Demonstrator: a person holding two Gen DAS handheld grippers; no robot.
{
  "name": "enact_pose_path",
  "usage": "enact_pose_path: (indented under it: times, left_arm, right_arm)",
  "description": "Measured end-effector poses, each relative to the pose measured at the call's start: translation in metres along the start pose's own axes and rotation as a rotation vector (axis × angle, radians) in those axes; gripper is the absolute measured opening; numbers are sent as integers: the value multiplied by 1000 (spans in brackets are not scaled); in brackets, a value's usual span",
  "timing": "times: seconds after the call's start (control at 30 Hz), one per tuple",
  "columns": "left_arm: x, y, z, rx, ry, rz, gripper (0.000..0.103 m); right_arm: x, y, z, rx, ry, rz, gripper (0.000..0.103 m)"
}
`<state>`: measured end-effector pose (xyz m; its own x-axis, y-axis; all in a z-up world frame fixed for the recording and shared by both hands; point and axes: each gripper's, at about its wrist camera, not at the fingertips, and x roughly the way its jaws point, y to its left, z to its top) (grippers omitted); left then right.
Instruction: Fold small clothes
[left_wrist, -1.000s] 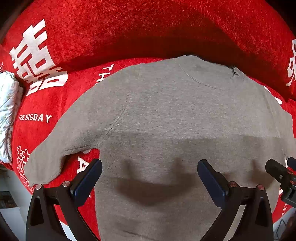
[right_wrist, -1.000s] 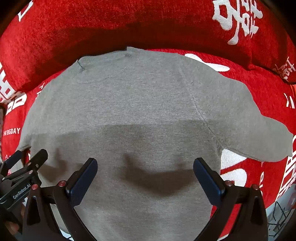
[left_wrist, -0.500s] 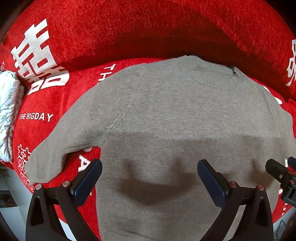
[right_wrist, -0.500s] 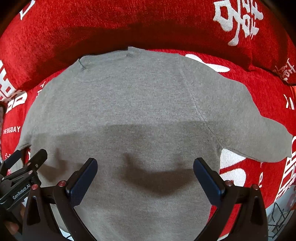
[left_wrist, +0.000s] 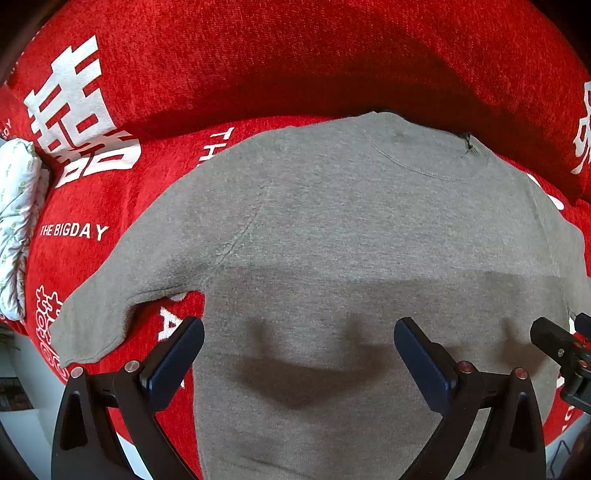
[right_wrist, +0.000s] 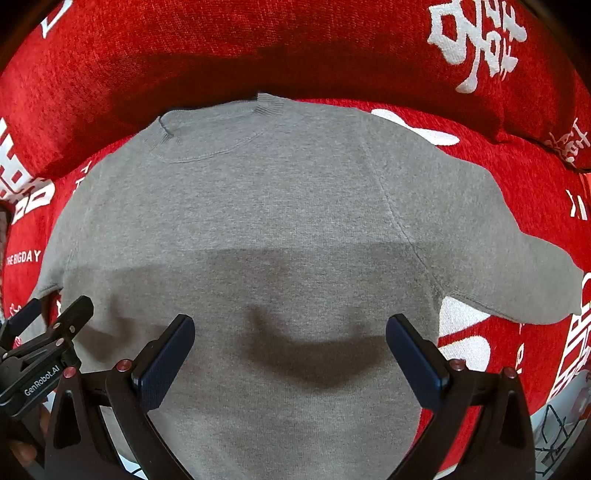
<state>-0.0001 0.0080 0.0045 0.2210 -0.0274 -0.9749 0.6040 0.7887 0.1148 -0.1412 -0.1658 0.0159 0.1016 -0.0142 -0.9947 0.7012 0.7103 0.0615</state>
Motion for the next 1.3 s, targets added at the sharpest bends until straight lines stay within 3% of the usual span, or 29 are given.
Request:
enact_pose_path:
  times: [1.3]
  left_arm:
    - [2,12,-4,-14,4,-3,103]
  right_arm:
    - [1,11,-6,-1,11,-7,103]
